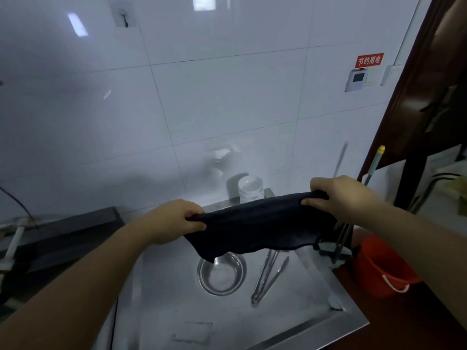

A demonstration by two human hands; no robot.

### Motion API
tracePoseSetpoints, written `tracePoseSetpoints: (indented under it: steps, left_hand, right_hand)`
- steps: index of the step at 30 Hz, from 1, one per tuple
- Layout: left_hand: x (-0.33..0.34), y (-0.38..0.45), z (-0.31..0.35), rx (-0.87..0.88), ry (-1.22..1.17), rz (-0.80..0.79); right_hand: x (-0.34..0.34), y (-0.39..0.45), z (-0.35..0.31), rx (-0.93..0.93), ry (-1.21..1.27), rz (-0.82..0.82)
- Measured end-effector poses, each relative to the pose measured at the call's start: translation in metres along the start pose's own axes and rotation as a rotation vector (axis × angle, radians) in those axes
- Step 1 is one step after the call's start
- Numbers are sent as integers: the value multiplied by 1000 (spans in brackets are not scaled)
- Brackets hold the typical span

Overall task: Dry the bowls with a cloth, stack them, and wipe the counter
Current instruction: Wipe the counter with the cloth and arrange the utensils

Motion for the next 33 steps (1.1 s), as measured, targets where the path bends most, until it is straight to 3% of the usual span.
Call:
tracePoseSetpoints:
  steps: [8,13,18,25,33]
  left_hand:
    - [33,44,49,-146,-182,-102]
    - [48,70,87,-245,-182,181]
    - [71,87,112,-352,-206,234]
    - [115,75,116,-414,-361,79]
    - [188,33,110,-467,-573,-136]
  right_hand:
    - [7,25,84,-59,12,-86]
    - [12,42,133,-134,23,-117]
    - [21,52,172,-166,88,-182]
    - [52,54,202,-256,138,-310]
    - [130,19,214,-219,250,-412]
Point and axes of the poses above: each hand's wrist, its own y-axis towards the middle knuckle, its own x-axis out of the palm, z = x × y, the point moved 2 cm from there along y, towards the middle knuckle, and after that the axes turned 5 degrees about x, right-handed, at the moved point
